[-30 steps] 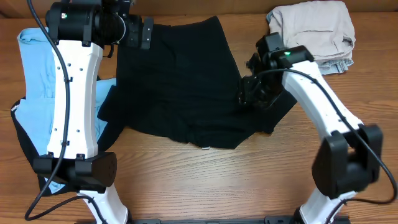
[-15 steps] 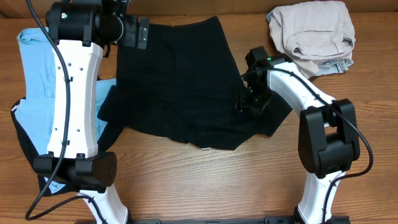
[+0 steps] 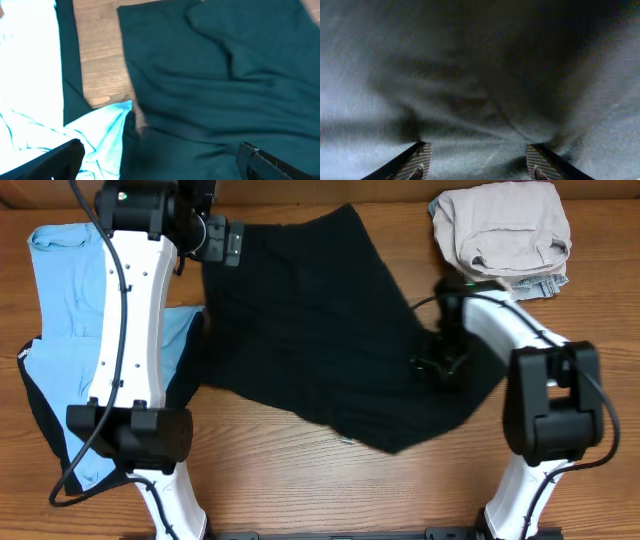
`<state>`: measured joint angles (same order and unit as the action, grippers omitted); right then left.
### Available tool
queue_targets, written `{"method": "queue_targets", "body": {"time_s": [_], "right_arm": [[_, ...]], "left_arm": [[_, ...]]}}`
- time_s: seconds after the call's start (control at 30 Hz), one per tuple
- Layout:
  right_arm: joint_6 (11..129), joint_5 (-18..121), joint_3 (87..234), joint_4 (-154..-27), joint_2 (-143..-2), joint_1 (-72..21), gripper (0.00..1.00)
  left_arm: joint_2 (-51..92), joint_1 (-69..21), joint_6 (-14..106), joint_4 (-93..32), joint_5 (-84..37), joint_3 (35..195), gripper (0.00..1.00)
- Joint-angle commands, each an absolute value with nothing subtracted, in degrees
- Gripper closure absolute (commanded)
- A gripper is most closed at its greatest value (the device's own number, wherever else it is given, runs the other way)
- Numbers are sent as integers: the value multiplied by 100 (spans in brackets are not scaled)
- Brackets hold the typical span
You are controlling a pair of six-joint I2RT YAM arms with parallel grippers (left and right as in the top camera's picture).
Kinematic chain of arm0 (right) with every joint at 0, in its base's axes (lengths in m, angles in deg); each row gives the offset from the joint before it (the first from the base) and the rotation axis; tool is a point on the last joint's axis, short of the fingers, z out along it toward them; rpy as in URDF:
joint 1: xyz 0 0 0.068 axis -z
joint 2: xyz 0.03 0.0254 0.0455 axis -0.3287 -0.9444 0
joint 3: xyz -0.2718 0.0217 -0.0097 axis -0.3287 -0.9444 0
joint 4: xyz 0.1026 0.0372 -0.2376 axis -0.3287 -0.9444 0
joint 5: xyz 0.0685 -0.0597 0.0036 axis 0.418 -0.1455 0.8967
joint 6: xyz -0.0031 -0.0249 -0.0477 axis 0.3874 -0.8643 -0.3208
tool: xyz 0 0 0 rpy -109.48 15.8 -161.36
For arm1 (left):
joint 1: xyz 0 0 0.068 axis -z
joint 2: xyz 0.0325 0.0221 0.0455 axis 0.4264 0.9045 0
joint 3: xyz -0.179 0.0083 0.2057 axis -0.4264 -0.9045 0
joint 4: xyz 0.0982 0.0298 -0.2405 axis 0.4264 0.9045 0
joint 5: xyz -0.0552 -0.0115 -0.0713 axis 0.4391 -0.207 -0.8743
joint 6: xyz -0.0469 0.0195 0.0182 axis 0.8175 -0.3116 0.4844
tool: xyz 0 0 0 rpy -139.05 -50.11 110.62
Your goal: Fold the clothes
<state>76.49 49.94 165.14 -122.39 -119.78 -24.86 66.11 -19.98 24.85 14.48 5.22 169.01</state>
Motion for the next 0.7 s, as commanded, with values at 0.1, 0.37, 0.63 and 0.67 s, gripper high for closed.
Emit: {"method": "queue_targets", "body": {"time_s": [0.1,0.37,0.63,0.67], "right_arm": [[7704,4100,16234,-12290,-12177,-956,33],[7660,4489,16337,-12134,-12177,803,29],[6421,6793,16763,-12390,-11812,1653,26],[6406,6830,16789,-12405,-11637,1649,26]], "left_arm": [[7094,-1977,2227,1474,559,16850,0],[7820,-1942,2214,1184,-215,16850,0],[8703,-1649,1637,318,-1131,16850,0],[8812,-1588,1572,178,-1155,16850,0]]}}
